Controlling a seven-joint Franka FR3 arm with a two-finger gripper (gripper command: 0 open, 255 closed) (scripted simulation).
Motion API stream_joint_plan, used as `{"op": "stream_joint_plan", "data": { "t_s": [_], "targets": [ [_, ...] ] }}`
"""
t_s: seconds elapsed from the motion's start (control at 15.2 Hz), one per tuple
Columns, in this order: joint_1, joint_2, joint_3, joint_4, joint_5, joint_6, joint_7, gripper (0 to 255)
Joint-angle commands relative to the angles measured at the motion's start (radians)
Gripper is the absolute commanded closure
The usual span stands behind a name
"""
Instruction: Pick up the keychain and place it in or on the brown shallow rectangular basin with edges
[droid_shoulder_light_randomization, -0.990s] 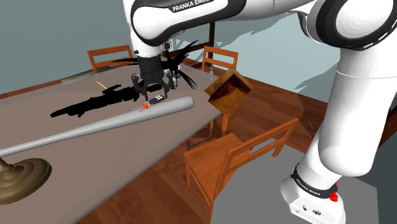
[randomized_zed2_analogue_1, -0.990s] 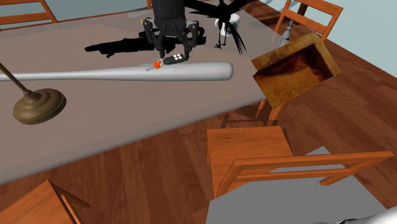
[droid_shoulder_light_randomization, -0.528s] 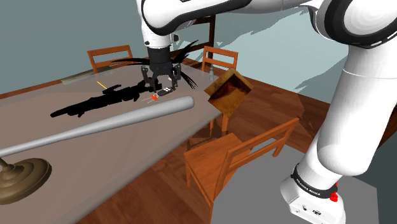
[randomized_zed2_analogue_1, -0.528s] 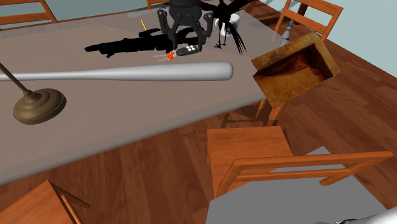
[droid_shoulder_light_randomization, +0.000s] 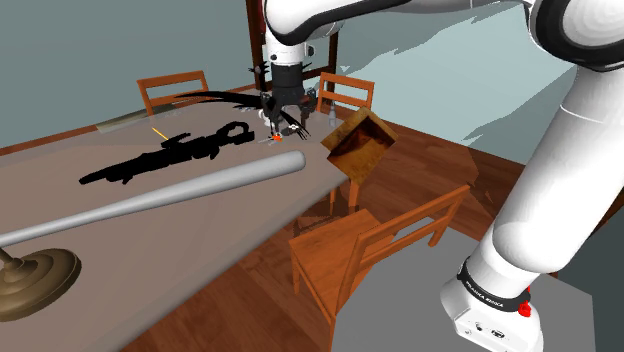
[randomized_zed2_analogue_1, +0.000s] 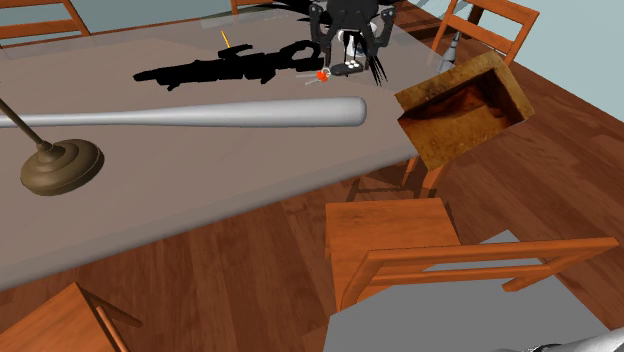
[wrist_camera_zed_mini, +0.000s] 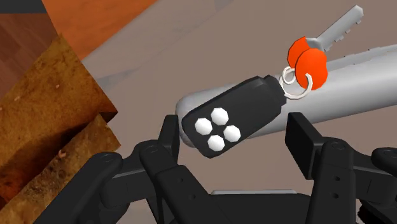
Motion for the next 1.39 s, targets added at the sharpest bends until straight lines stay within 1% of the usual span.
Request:
{"op": "stream_joint_plan", "data": {
  "t_s": [0.0,0.33,0.66,0.99,1.32],
  "targets": [
    [-0.026,-0.014,-0.023,-0.019,0.003,0.005,-0.051,255],
    [-0.087,-0.042,-0.081,-0.047,0.007,0.006,-0.170,255],
    [-0.146,-0.045,-0.139,-0.046,0.005,0.002,-0.287,255],
    [-0.204,-0.024,-0.197,-0.015,0.001,-0.007,-0.402,255],
    [-0.262,0.021,-0.251,0.046,-0.001,-0.023,-0.514,255]
  ]
}}
